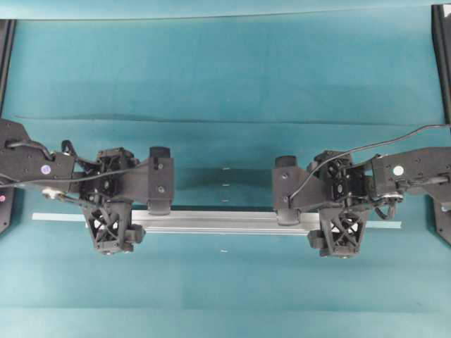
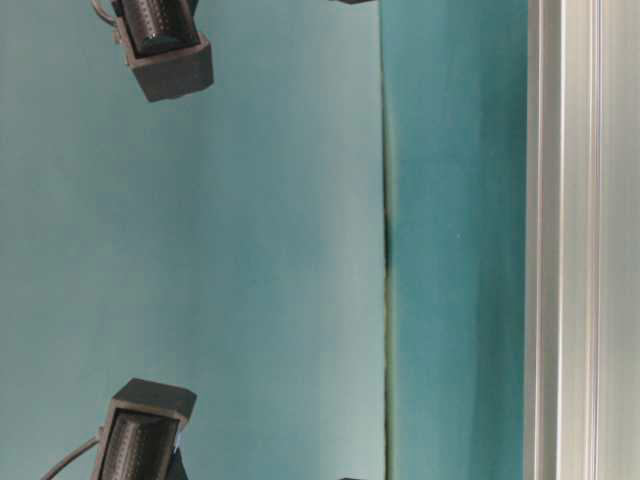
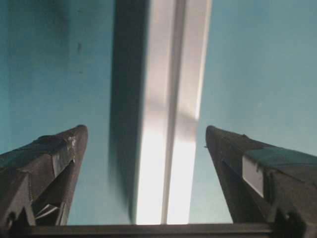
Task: Lift the metal rail with both hands and move it towards you.
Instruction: 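Close both grippers on the silver rail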
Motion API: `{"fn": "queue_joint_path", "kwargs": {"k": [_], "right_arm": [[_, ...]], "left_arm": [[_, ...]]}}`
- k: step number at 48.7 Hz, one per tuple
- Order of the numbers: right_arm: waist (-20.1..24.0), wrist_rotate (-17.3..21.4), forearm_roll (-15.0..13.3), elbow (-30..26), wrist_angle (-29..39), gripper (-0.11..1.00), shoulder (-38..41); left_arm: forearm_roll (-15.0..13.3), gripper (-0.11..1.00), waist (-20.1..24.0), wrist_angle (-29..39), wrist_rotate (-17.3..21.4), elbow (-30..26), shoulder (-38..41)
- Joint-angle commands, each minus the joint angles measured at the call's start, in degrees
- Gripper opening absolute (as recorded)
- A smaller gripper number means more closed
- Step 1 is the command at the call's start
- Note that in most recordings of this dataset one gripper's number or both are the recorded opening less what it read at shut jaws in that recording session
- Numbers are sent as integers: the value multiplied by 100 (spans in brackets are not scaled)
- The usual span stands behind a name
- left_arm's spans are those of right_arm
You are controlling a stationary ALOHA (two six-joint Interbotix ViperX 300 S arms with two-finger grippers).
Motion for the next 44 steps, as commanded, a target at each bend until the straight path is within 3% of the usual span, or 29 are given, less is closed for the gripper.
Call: {"fn": "queue_joint_path", "kwargs": {"k": [1,30,44], "right_arm": [[9,9,18,0,-105,100,70],[44,0,26,264,-844,100,598],[62,9,26,316,-976,100,712]], "left_arm": [[9,98,-18,-185,-26,9,9],[9,98,-18,-1125,-53,387,554],[9,97,-18,-1195,-44,360,686]]}}
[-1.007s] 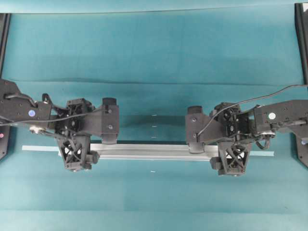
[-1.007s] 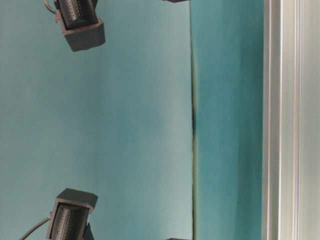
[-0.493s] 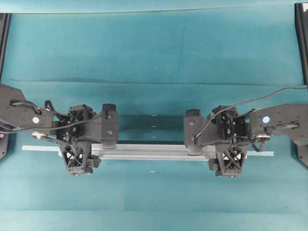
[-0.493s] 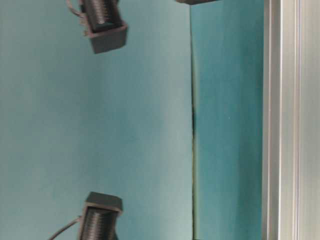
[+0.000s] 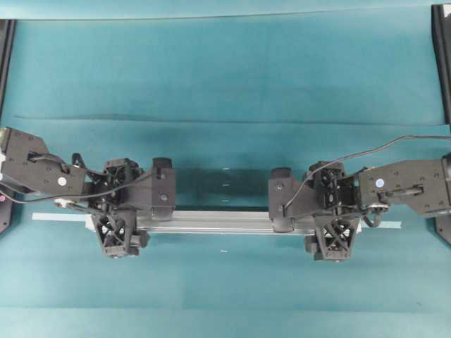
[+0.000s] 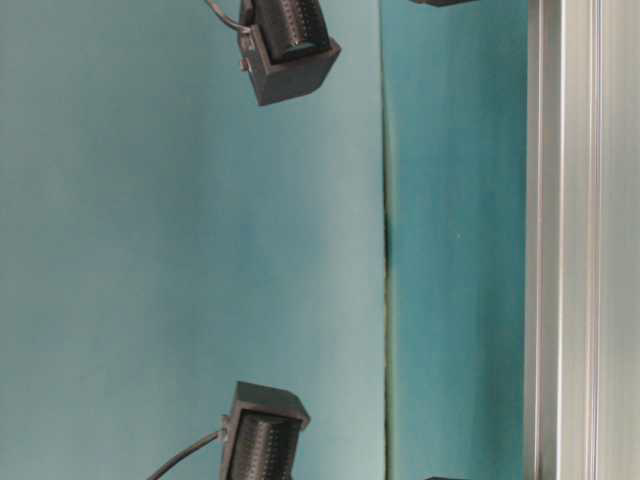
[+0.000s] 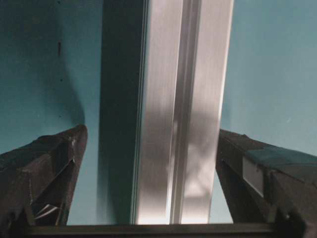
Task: Lift the metal rail with both hands and move it towards you.
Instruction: 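Close both grippers on the silver rail, then lift the rail with both grippers and pull it toward the front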
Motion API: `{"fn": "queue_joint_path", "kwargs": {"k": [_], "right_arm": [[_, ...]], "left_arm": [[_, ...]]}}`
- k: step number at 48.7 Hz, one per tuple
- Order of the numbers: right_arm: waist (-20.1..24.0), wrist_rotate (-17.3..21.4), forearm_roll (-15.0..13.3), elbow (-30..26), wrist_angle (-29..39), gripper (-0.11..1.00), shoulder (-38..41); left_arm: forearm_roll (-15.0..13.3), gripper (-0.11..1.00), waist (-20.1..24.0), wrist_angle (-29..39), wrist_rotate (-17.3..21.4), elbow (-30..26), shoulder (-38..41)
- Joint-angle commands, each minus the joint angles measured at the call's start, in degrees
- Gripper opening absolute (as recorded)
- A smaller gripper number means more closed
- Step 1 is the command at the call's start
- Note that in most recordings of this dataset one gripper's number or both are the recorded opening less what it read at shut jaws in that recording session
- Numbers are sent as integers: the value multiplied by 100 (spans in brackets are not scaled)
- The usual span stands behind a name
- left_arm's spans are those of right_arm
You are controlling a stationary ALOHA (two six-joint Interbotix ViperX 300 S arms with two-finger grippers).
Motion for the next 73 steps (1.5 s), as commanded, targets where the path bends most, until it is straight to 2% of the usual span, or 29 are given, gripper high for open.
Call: {"fn": "queue_joint_path", "kwargs": {"k": [1,16,23,26,28,35,37,73], "right_arm": [[18,9,26,-18,-35,100,26],[18,18,26,-18,-35,99,26],[35,26,26,-18,-26,95,26],[44,26,53,-26,-35,87,26],[53,26,62,-26,-18,78,35],[62,26,88,-35,26,41,44],[53,26,97,-44,35,40,44],[62,0,158,-70,79,40,53]], "left_arm": [[18,97,-18,-44,9,-44,-18],[18,97,-18,-79,-26,-26,-18],[18,92,-26,-114,-62,-26,-26],[18,85,-18,-158,-62,-26,-18],[18,77,-26,-176,-62,-26,-26],[18,38,-26,-229,0,-35,-26],[18,29,-26,-255,0,-35,-18],[18,29,-35,-290,-44,-44,-35]]}}
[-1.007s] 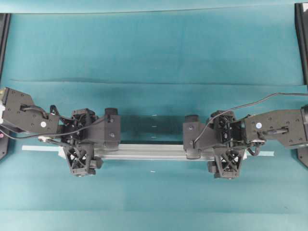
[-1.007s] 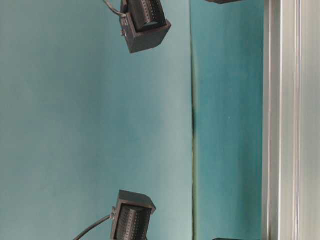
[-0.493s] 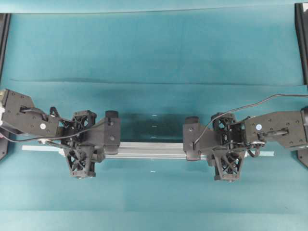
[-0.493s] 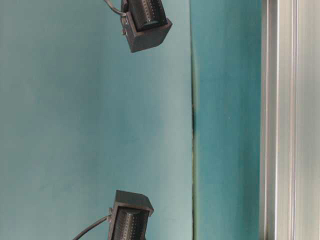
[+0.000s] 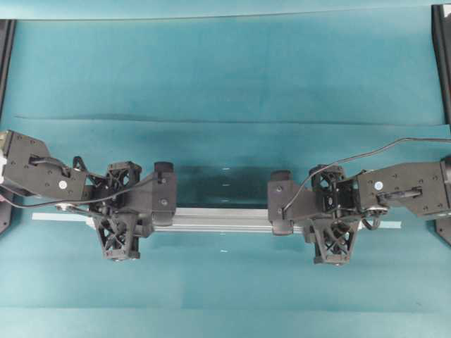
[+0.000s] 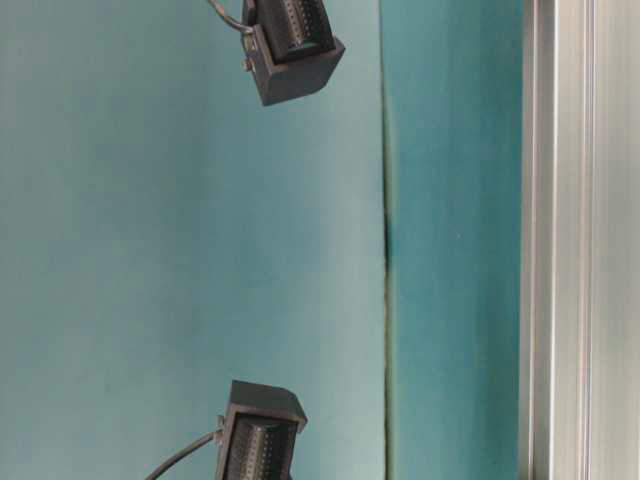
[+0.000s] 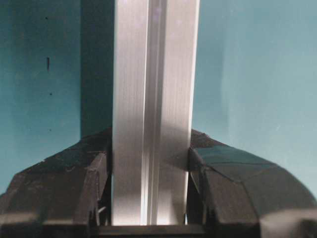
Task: Lift the metal rail with both hands and move it towards you.
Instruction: 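Lift the rail with both grippers and pull it toward the front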
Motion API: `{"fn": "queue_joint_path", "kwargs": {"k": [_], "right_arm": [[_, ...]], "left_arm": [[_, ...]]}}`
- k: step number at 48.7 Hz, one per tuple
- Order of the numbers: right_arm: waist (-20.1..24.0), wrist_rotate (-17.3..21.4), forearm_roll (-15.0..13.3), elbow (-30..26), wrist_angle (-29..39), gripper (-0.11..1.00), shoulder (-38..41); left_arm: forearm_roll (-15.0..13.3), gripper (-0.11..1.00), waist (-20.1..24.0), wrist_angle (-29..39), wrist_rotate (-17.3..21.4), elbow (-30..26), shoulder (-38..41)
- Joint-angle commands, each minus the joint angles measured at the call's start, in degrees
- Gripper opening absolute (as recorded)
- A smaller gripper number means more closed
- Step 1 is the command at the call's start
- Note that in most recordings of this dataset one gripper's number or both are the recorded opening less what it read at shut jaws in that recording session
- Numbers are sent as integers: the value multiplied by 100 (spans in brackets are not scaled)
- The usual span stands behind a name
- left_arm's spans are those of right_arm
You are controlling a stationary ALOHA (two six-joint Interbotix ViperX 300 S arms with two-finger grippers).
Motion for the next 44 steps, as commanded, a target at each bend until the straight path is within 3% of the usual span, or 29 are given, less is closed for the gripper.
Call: {"fn": "queue_joint_path", "kwargs": {"k": [1,15,38,44], "right_arm": [[9,-9,35,-53,44,40,35],[0,0,62,-431,835,40,-325],[-62,18,70,-1819,2900,40,-1125],[-79,246,70,-2206,3454,40,-1222]], "left_arm": [[-26,29,18,-53,-62,-53,-62],[-26,29,18,237,-53,-158,-492],[-26,29,26,2426,-35,-1397,-1468],[-18,29,26,2918,-44,-1767,-1652]]}}
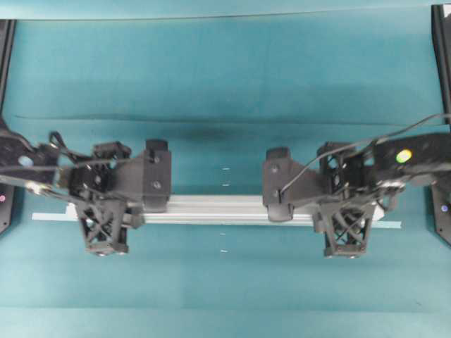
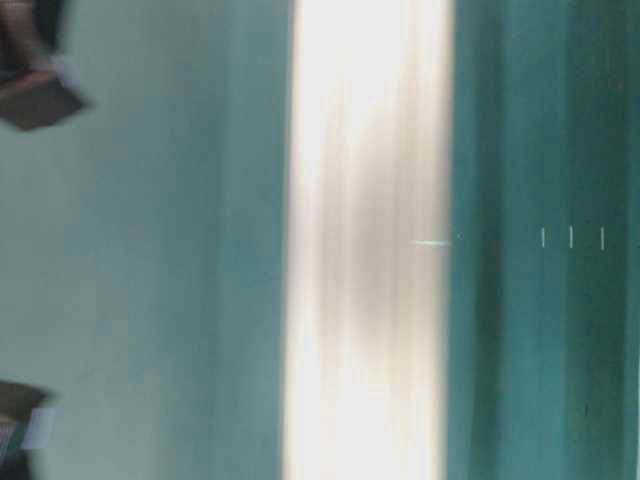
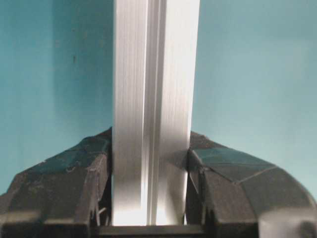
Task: Lift the metal rail with both hands and move it towards you.
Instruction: 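Lift the rail with both grippers and pull it toward the front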
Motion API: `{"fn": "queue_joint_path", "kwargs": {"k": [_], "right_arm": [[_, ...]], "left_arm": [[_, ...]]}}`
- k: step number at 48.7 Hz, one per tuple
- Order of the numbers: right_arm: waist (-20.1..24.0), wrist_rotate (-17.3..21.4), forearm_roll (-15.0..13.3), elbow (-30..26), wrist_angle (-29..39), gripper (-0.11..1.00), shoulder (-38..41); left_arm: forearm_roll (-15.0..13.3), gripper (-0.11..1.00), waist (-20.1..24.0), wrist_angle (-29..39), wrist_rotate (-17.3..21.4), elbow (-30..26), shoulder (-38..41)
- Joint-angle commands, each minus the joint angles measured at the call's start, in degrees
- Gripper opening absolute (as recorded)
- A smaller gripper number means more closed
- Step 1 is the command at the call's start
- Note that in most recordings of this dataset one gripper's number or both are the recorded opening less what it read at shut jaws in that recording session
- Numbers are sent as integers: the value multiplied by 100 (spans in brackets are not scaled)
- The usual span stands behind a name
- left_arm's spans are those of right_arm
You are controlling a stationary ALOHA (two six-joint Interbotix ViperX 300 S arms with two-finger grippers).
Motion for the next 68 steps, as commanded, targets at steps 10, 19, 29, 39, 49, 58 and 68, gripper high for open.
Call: {"fn": "queue_joint_path", "kwargs": {"k": [10,19,29,39,49,58,68], "right_arm": [[-35,475,44,-1028,1178,40,-167],[-18,633,44,-1775,1881,40,-167],[-18,888,44,-2531,2531,40,-105],[26,1063,35,-3313,3208,40,62],[132,1090,44,-3858,3261,40,149],[167,1222,44,-4017,3366,40,132],[167,1239,44,-4025,3366,40,114]], "left_arm": [[18,29,35,791,-9,-984,-404],[9,29,44,1345,-18,-1485,-413],[18,29,35,1934,-9,-2109,-387],[18,29,35,2593,-9,-2698,-360],[18,29,26,3366,-9,-3437,-167],[9,29,18,3964,0,-4025,79],[18,29,18,3964,0,-4122,105]]}}
